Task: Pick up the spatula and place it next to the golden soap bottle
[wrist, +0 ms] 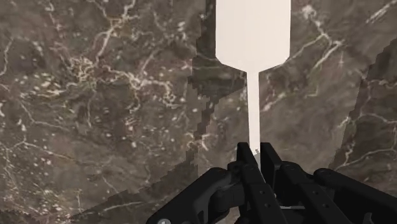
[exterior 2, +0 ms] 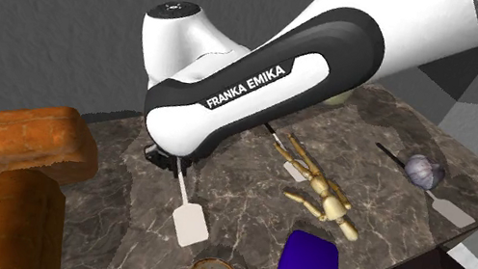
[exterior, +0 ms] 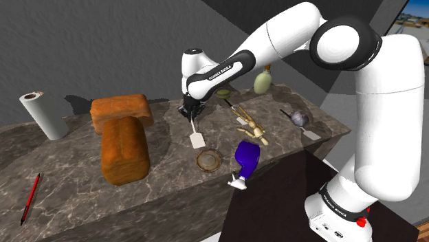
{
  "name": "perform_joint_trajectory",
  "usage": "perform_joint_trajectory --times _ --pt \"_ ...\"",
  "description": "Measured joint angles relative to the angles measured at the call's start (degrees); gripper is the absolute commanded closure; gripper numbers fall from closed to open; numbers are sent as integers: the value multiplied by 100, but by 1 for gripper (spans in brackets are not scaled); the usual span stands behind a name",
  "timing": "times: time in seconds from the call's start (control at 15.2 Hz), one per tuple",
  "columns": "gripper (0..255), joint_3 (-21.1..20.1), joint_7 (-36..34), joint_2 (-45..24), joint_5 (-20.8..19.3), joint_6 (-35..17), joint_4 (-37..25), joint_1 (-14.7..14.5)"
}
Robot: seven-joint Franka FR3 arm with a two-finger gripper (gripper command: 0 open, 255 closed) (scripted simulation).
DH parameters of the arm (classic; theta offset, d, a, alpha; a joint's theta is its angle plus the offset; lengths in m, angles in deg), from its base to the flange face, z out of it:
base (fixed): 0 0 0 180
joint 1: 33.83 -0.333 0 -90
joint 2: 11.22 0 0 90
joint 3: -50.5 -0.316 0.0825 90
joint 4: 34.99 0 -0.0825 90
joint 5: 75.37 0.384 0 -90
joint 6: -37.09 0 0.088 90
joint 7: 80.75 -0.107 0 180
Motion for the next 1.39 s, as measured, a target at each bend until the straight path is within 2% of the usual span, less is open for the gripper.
perform_joint_trajectory --times 1.39 --pt "255 -182 236 832 322 1240 -435 107"
